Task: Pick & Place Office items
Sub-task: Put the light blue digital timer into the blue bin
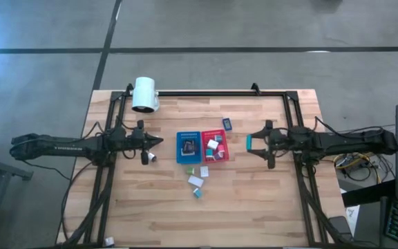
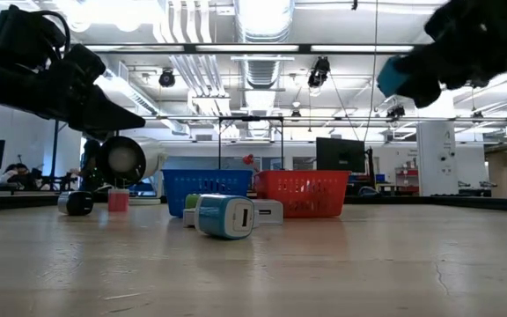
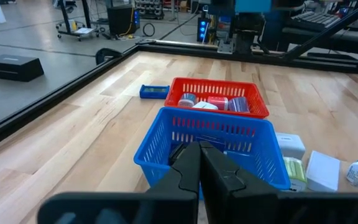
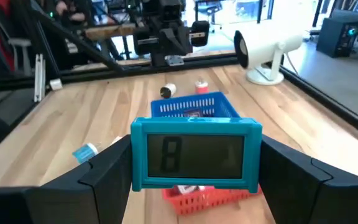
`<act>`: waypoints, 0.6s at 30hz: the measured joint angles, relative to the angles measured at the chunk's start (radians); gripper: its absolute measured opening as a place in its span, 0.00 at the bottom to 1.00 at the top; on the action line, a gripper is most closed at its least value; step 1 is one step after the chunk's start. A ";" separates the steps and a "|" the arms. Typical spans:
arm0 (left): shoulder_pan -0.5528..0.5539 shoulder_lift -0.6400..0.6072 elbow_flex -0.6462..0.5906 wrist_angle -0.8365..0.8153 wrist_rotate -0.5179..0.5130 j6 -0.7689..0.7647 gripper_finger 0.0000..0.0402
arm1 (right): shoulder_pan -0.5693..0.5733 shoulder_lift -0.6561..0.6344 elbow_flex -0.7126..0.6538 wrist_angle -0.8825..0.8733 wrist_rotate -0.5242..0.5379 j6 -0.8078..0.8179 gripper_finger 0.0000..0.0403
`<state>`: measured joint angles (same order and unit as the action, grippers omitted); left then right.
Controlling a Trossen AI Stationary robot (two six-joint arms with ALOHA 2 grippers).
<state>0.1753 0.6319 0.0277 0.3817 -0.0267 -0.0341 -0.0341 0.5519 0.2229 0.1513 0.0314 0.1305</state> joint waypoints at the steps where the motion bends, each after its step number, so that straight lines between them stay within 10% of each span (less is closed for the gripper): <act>1: 0.000 0.000 0.000 0.000 -0.003 0.001 0.03 | 0.000 0.035 0.025 0.000 0.000 -0.011 0.68; 18: -0.001 0.000 0.000 -0.001 -0.019 0.001 0.03 | -0.046 0.875 0.654 -0.158 -0.035 -0.226 0.68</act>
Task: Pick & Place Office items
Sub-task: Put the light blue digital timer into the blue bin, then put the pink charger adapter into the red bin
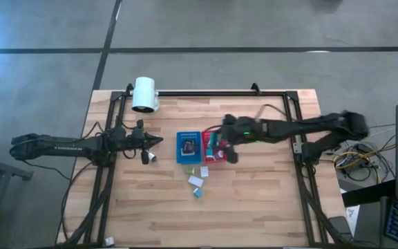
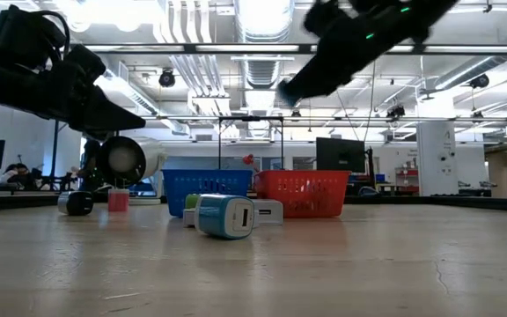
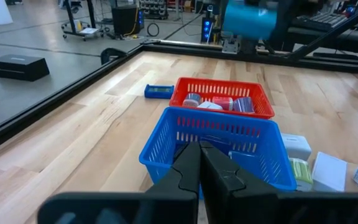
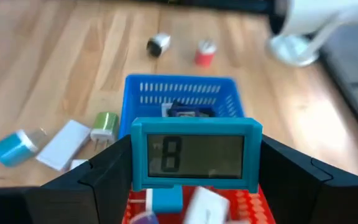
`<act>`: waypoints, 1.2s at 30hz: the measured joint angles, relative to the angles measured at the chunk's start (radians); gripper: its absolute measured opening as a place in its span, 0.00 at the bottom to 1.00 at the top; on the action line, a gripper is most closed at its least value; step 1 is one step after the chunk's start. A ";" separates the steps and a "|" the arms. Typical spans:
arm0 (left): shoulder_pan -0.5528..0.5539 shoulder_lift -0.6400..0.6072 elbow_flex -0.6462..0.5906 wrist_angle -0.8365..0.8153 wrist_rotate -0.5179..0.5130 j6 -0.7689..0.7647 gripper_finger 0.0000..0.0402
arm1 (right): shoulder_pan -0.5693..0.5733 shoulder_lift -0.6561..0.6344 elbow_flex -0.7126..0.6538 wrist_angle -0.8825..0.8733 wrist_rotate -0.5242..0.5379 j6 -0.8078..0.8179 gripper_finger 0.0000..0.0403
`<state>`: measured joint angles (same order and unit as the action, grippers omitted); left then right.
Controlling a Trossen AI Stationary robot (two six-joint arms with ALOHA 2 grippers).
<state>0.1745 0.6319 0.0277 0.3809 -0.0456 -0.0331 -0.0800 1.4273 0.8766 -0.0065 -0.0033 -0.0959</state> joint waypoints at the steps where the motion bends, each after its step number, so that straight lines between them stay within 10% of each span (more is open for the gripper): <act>1: 0.000 0.000 0.000 0.000 0.000 0.002 0.03 | -0.002 0.056 0.038 -0.009 -0.014 -0.008 0.68; 15: 0.001 0.000 0.000 -0.045 0.000 0.007 0.03 | -0.004 0.516 0.427 -0.130 -0.022 -0.065 0.68; 24: 0.001 0.000 0.000 -0.070 0.000 0.007 0.03 | -0.004 0.519 0.433 -0.145 -0.015 -0.049 0.68; 30: 0.001 0.000 0.000 -0.071 0.000 0.007 0.03 | -0.004 0.488 0.429 -0.168 -0.004 -0.013 0.94; 36: 0.001 0.000 0.000 -0.071 0.000 0.006 0.03 | -0.003 0.457 0.425 -0.209 -0.001 -0.032 0.94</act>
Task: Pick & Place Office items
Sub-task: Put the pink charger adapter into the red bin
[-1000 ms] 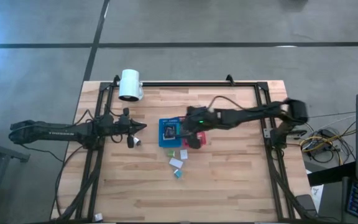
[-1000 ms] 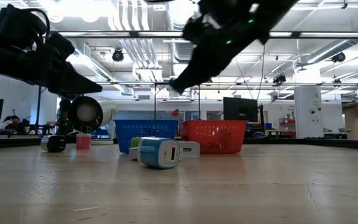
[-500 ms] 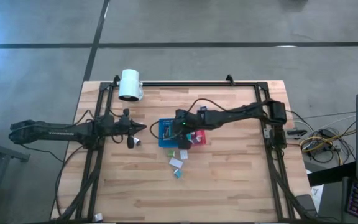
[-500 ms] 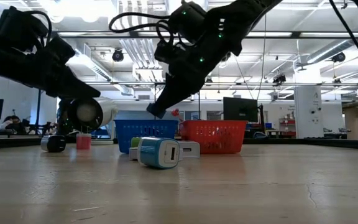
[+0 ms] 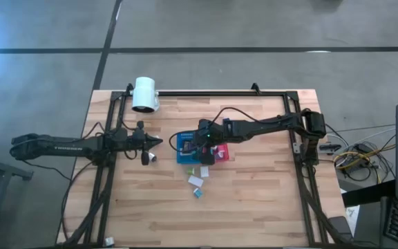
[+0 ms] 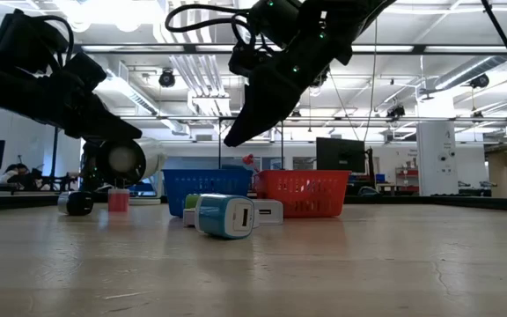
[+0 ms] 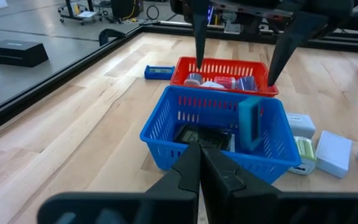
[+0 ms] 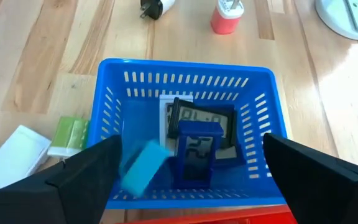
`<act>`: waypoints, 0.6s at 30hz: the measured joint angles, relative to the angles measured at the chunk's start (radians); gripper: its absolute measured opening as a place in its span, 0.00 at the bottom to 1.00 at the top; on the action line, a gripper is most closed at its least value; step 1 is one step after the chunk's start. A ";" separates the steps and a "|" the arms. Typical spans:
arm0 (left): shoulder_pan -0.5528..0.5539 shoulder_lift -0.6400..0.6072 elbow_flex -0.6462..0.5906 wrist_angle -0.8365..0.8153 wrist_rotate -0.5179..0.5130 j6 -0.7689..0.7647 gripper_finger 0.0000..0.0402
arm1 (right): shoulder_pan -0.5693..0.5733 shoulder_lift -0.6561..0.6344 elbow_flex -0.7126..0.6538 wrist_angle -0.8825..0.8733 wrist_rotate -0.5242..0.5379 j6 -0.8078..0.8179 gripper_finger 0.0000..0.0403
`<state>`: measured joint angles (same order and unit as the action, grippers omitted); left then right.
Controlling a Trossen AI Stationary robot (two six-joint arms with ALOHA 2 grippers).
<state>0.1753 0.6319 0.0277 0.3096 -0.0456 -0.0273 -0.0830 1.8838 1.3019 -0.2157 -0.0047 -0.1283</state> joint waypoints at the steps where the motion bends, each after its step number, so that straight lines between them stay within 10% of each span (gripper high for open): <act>1: 0.000 0.000 0.000 0.000 0.000 0.000 0.03 | 0.000 -0.006 0.000 -0.008 -0.005 -0.003 0.94; 11: 0.000 0.000 0.000 -0.004 0.000 -0.003 0.03 | 0.000 -0.128 -0.057 0.044 -0.153 -0.009 0.79; 18: -0.001 0.000 0.000 -0.011 0.000 -0.005 0.03 | -0.014 -0.367 -0.312 0.300 -0.153 -0.025 0.48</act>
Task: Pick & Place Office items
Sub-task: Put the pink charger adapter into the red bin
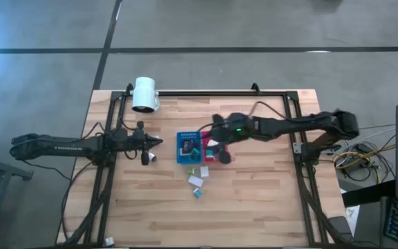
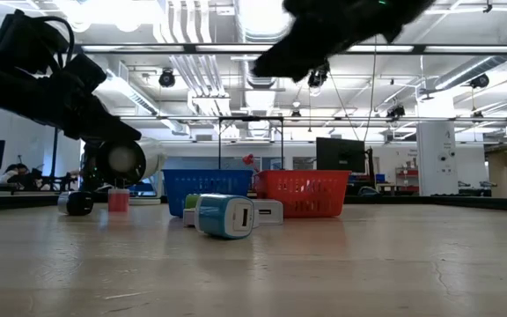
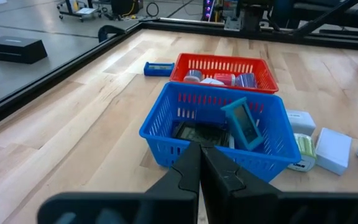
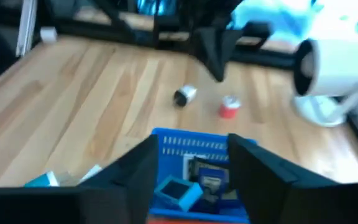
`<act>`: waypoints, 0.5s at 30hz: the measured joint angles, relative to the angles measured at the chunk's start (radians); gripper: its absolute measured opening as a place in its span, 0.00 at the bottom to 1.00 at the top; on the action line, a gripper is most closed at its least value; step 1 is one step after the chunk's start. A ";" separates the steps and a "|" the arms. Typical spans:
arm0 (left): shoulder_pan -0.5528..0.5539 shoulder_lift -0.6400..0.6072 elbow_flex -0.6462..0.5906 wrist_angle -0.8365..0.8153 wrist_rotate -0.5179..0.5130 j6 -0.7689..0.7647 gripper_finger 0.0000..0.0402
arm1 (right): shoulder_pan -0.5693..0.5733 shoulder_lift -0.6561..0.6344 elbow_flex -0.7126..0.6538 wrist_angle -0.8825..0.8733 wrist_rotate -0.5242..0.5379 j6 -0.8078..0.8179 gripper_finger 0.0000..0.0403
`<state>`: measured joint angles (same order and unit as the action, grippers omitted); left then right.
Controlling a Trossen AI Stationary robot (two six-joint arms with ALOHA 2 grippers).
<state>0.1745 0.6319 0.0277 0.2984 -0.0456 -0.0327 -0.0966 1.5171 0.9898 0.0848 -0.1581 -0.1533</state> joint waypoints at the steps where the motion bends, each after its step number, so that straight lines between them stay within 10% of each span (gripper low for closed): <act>1: 0.000 0.000 0.000 0.000 0.000 -0.003 0.03 | -0.008 -0.040 -0.051 0.042 0.000 0.007 0.43; 15: 0.001 0.000 0.000 -0.125 -0.142 -0.251 0.06 | -0.058 -0.634 -0.666 0.554 -0.009 0.058 0.03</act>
<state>0.1753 0.6319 0.0277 0.1735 -0.1878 -0.2837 -0.1551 0.8827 0.3235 0.6388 -0.1670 -0.0951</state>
